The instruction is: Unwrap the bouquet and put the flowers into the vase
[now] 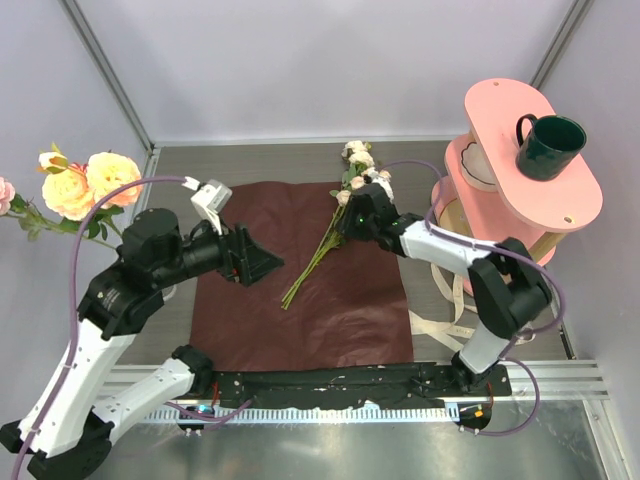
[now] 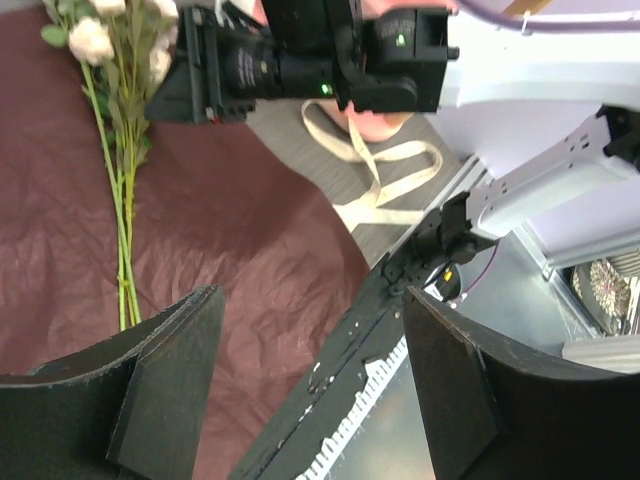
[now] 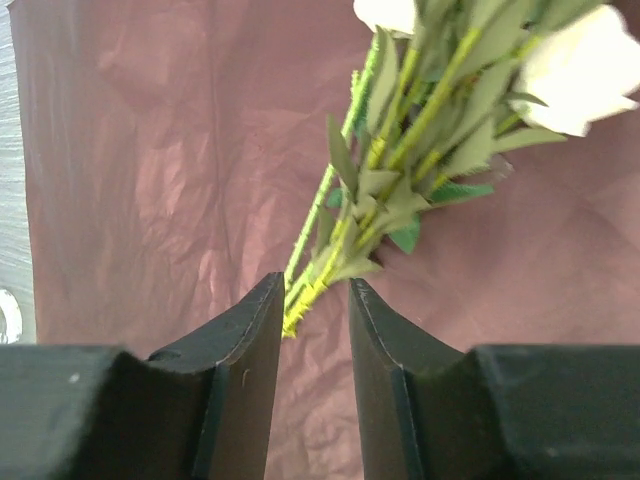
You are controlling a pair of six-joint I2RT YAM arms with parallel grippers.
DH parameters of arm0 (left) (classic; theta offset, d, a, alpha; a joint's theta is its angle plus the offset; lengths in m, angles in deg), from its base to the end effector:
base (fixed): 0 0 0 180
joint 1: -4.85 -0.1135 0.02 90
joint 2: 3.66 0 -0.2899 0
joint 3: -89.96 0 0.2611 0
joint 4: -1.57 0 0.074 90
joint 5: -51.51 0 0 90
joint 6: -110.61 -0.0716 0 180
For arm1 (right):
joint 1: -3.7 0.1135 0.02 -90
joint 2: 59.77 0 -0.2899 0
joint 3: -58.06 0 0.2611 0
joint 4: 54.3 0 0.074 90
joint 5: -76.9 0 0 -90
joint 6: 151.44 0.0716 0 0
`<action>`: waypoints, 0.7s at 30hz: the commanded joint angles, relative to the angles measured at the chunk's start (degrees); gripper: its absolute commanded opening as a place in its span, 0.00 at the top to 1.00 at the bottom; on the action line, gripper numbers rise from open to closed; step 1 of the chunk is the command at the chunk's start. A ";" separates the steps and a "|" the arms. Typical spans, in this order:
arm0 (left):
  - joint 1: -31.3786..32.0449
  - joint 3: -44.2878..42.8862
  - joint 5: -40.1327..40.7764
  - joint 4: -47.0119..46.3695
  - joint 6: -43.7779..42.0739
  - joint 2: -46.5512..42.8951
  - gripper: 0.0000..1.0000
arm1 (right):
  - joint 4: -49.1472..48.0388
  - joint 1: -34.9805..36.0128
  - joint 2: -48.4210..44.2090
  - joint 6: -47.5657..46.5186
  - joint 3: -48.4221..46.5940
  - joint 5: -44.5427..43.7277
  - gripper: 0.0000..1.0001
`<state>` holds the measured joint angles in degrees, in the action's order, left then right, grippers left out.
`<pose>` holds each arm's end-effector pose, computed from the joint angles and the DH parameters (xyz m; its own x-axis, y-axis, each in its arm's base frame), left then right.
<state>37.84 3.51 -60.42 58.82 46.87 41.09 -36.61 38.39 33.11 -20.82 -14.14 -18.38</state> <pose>0.1065 -0.1010 0.4536 -0.5587 -0.1267 -0.8197 0.6241 0.5867 -0.5160 0.3267 0.2181 0.2206 -0.7178 0.2916 -0.6323 -0.0528 0.8826 0.4671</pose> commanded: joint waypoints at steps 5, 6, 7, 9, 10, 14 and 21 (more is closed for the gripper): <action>0.05 5.75 -1.62 -3.19 -0.16 -3.53 0.25 | -0.80 2.04 13.45 3.32 -14.29 -3.59 0.65; 0.05 6.19 -1.53 -3.18 0.02 -3.79 0.25 | -0.37 2.21 14.60 3.50 -15.25 -4.29 0.66; 0.05 6.54 -1.53 -3.18 0.19 -4.14 0.25 | 0.25 2.30 17.22 3.76 -17.27 -4.91 0.66; 0.05 7.51 -1.71 -3.45 0.81 -4.67 0.25 | 5.07 2.48 19.87 4.82 -20.08 -9.91 0.66; 0.05 7.77 -1.80 -3.45 0.90 -4.85 0.25 | 6.83 2.65 21.88 5.08 -22.88 -11.41 0.66; 0.05 8.65 -1.62 -3.19 0.81 -5.11 0.24 | 8.87 2.83 23.83 6.84 -24.67 -15.20 0.66; 0.05 9.27 -1.71 -3.45 1.07 -5.55 0.24 | 11.94 3.18 25.59 10.00 -26.69 -20.73 0.66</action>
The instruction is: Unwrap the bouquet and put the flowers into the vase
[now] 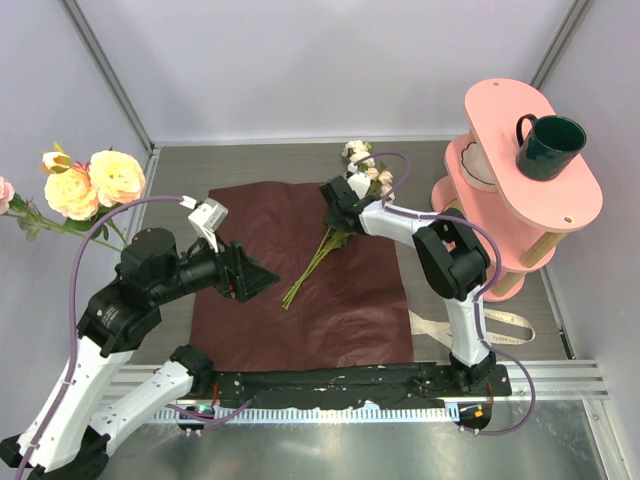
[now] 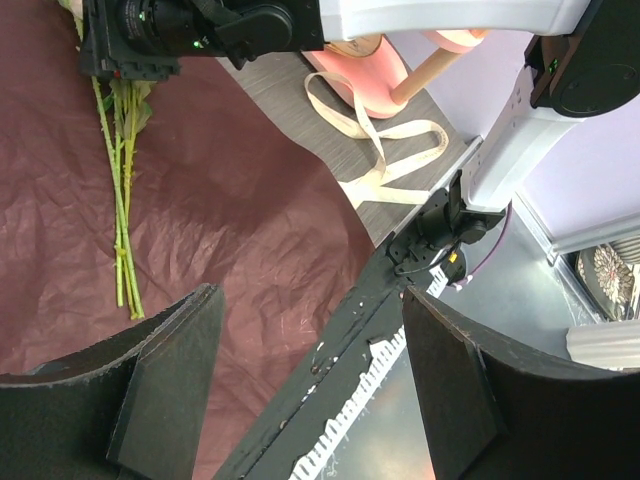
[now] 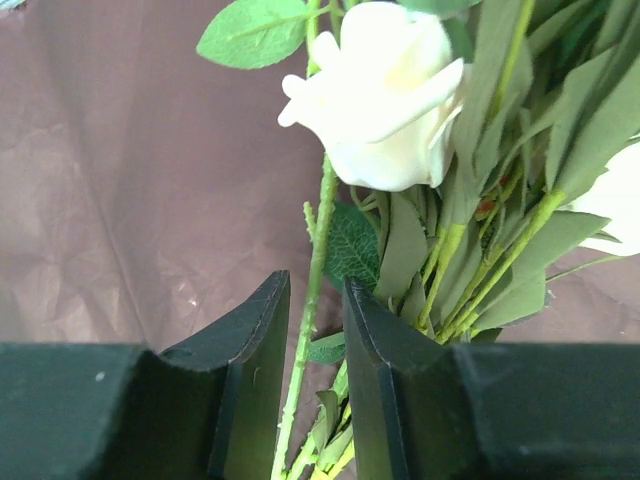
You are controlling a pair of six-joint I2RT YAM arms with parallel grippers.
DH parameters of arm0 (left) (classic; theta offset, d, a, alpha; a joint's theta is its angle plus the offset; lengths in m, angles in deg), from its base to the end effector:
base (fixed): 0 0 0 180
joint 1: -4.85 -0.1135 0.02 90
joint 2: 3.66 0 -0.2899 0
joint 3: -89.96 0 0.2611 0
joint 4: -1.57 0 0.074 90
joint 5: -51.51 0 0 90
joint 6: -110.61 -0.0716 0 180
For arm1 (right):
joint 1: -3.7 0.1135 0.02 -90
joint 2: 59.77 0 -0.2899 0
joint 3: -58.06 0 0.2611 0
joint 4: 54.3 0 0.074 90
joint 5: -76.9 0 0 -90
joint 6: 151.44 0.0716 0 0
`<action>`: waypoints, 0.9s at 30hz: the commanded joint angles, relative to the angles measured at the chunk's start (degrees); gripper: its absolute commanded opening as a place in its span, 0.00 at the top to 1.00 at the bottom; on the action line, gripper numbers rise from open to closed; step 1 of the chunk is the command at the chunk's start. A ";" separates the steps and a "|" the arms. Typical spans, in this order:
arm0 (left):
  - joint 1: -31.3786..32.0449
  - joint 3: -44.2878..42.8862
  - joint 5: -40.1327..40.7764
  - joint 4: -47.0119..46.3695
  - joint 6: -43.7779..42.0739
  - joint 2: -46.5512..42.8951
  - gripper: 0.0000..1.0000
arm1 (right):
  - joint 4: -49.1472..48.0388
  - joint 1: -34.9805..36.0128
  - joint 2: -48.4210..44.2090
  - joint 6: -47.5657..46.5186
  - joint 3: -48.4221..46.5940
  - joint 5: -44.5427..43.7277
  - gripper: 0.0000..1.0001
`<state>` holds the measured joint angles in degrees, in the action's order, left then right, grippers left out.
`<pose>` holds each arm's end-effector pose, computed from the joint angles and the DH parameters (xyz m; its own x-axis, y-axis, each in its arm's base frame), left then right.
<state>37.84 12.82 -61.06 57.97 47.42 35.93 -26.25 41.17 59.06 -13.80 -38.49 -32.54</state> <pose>0.0993 -0.0972 0.4121 -0.6061 -0.1031 -0.7887 0.5984 0.5941 -0.5375 0.4048 0.2802 0.1595 -0.7109 0.3330 -0.6194 0.1785 0.9374 0.2991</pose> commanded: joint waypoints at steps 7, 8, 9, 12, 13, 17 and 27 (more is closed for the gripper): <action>0.05 -0.22 -0.55 -1.54 0.35 -0.92 0.25 | 0.88 0.41 3.69 3.86 -5.68 -5.00 0.77; 0.05 -0.30 -0.63 -1.37 0.35 -1.01 0.25 | 0.79 0.41 3.96 4.04 -6.03 -4.90 0.78; 0.05 -0.31 -0.55 -1.19 0.35 -1.10 0.25 | 0.62 0.41 4.31 4.04 -6.64 -4.82 0.81; 0.05 -0.48 -0.11 -0.66 0.17 -1.45 0.24 | 0.09 0.32 4.31 3.87 -7.87 -5.17 0.92; 0.05 -0.65 -0.02 -0.23 0.17 -1.45 0.24 | -0.35 0.32 3.00 3.34 -7.97 -4.91 0.94; 0.05 -1.10 0.59 0.39 0.00 -1.80 0.24 | -10.77 0.06 -2.61 -1.05 -5.95 0.69 0.99; 0.05 -0.57 -1.86 -2.50 2.81 -2.59 0.15 | -58.57 -6.35 -16.69 2.88 10.64 51.16 0.99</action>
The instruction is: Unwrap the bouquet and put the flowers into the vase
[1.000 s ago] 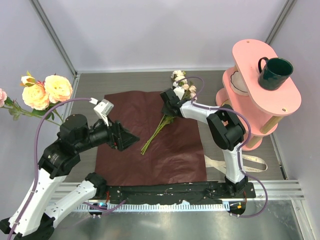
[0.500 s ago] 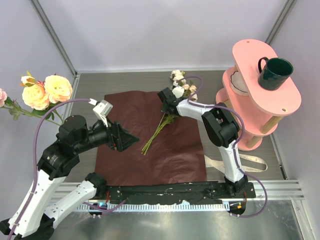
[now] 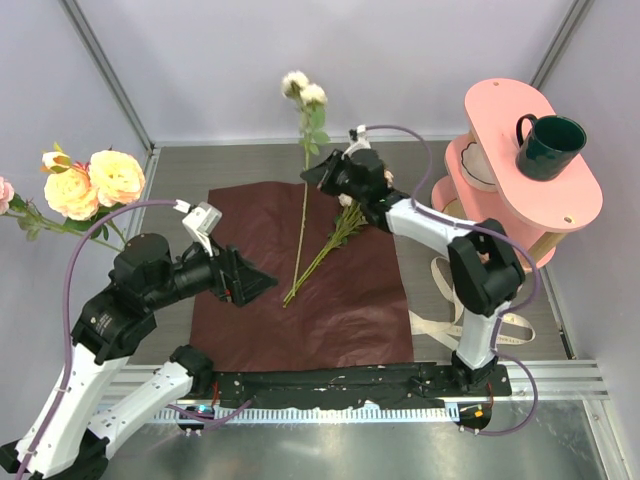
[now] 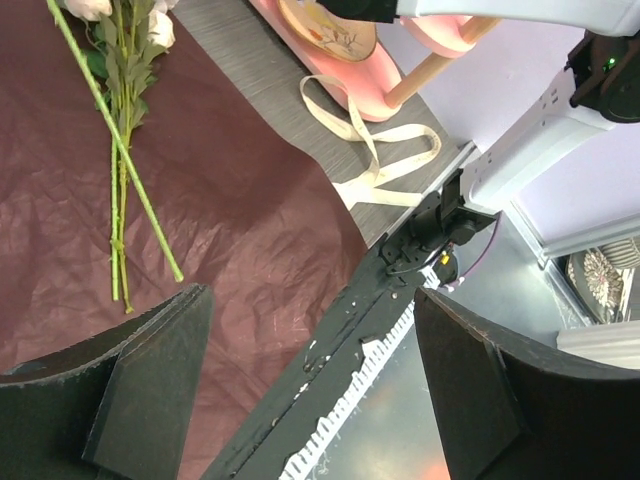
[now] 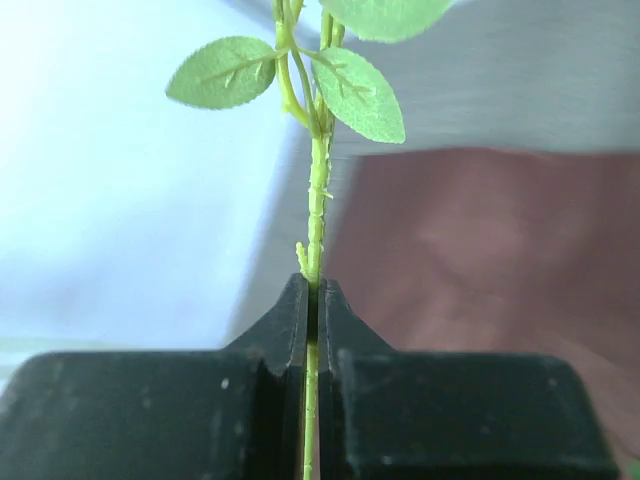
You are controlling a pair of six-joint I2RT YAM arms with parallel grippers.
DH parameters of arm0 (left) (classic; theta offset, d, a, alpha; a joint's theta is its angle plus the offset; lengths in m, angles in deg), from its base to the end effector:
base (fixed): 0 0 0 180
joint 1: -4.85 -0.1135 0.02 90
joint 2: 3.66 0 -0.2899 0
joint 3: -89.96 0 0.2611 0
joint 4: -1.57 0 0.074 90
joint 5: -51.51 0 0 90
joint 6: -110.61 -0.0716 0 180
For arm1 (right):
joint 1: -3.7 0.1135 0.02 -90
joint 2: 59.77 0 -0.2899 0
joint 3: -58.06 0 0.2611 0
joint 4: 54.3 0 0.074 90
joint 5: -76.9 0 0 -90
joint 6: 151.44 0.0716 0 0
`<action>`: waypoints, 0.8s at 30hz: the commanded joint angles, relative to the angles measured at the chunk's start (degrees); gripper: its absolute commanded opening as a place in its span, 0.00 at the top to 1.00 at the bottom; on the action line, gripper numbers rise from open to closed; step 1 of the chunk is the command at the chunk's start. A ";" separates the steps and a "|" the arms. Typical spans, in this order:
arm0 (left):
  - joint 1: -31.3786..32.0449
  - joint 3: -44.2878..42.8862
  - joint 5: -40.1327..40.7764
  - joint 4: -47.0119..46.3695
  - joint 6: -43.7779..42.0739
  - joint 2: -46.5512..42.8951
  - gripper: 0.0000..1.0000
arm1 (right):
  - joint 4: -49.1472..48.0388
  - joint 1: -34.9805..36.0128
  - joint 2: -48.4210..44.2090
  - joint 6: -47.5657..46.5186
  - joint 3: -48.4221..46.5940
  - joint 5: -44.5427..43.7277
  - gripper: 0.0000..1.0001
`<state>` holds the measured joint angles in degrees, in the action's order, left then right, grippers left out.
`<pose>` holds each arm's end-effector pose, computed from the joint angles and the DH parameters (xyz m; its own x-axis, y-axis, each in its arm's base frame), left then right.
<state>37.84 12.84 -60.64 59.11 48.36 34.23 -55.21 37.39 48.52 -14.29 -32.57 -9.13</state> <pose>0.0916 -0.0916 0.4126 -0.6078 -0.1196 -0.7850 0.5893 0.5947 -0.5469 0.4125 0.2809 0.2676 -0.6092 0.4729 -0.6366 -0.2380 0.6567 0.7156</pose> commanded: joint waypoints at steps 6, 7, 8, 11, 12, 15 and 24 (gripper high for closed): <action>0.05 1.07 -5.97 -11.01 7.14 -0.71 0.18 | -81.25 -5.30 -0.19 41.49 7.13 45.94 0.99; 0.05 1.60 -6.67 -14.07 8.10 -0.80 0.20 | -81.34 -4.78 -0.01 42.48 6.68 49.70 0.99; 0.05 2.22 -7.11 -16.02 10.55 -0.80 0.23 | -81.43 -4.25 -0.79 41.10 7.11 51.04 0.99; 0.05 4.94 -7.21 -23.76 14.08 -0.36 0.31 | -81.34 -3.37 -5.54 38.11 13.08 51.06 0.99; 0.05 5.12 -6.51 -24.64 15.31 0.42 0.33 | -81.34 -3.28 -6.76 37.40 15.09 51.40 0.99; 0.05 5.65 -0.46 -26.84 18.03 2.35 0.39 | -81.34 -3.11 -10.28 36.61 18.35 52.37 0.99; 0.05 9.16 10.19 -41.60 27.71 9.92 0.25 | -81.43 -1.52 -16.00 35.29 24.17 53.25 0.99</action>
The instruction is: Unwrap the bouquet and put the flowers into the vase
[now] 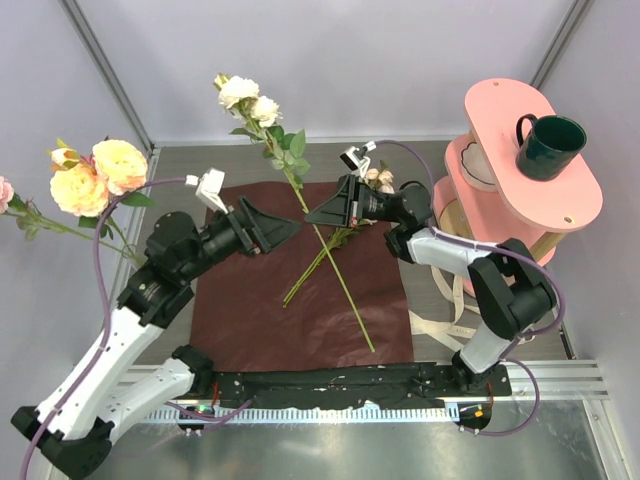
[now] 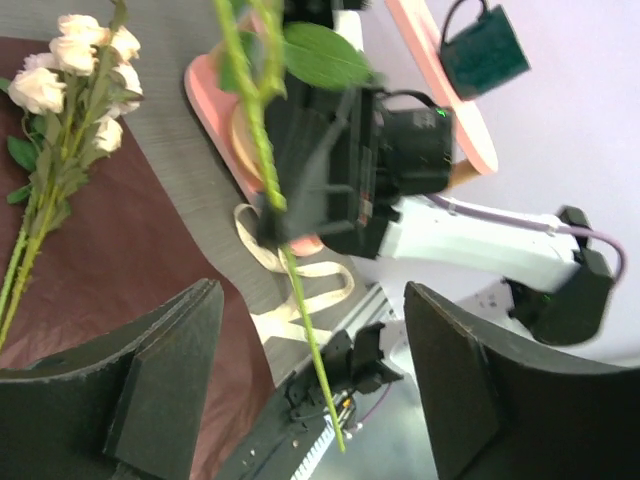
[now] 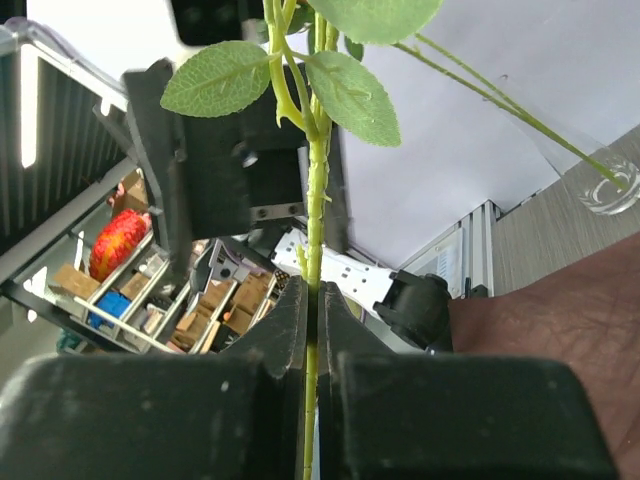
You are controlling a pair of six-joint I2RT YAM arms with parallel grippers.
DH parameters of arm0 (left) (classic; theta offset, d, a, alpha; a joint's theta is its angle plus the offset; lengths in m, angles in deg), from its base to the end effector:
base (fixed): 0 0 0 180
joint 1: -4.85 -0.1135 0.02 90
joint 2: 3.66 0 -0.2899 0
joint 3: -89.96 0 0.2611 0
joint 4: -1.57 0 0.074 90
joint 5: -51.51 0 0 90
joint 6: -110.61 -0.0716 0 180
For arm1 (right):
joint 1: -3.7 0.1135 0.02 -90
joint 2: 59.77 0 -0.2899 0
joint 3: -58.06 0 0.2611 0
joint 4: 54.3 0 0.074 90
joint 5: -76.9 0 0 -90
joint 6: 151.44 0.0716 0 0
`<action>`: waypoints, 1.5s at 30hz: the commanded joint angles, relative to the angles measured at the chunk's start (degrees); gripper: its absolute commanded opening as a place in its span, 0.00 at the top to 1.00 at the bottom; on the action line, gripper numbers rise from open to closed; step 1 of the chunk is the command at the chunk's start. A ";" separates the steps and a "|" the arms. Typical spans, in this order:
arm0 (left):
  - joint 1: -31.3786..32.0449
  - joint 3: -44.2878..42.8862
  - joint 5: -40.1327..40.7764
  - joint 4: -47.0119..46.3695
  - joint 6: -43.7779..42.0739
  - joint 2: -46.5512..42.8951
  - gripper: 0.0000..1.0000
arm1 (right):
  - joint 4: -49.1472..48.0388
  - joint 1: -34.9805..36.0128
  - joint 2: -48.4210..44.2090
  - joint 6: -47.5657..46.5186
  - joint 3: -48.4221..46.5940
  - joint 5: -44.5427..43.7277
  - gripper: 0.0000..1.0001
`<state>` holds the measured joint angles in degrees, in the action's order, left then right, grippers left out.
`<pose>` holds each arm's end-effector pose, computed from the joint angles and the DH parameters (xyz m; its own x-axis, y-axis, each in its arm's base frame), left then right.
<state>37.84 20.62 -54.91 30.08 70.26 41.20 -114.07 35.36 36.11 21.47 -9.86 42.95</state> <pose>0.1521 -0.1229 0.4162 -0.6164 -0.4714 -0.6307 0.4464 0.4507 -0.7731 0.2899 0.2485 0.3395 -0.8309 0.1387 -0.5388 -0.5555 -0.2615 0.7893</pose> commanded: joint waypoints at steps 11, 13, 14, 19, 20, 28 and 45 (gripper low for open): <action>0.05 1.82 4.21 -24.10 9.76 10.42 0.56 | -22.57 0.60 -5.43 -0.74 3.83 1.60 0.99; 0.05 1.91 4.30 -24.10 9.94 10.51 0.60 | -22.57 0.60 -5.78 -0.82 4.01 1.52 0.99; 0.05 2.09 4.56 -24.10 10.12 10.60 0.61 | -22.57 0.60 -5.96 -0.82 4.18 1.43 0.99; 0.05 1.56 4.56 -23.13 10.12 11.12 0.65 | -22.57 0.77 -6.23 -0.83 4.01 1.25 0.99; 0.05 1.39 4.65 -23.13 10.03 11.21 0.66 | -22.57 0.95 -6.23 -0.82 3.92 1.34 0.99; 0.23 -4.23 3.95 -17.60 3.55 12.88 1.00 | -12.79 1.12 -9.73 -8.86 5.15 -0.06 0.75; 2.51 -38.49 -2.45 14.03 -22.57 25.26 1.00 | 66.20 1.39 -26.00 -54.88 0.75 -34.70 0.29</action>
<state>39.68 -7.42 -52.25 35.37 57.16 63.16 -56.11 36.65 10.38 -27.81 -8.88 13.67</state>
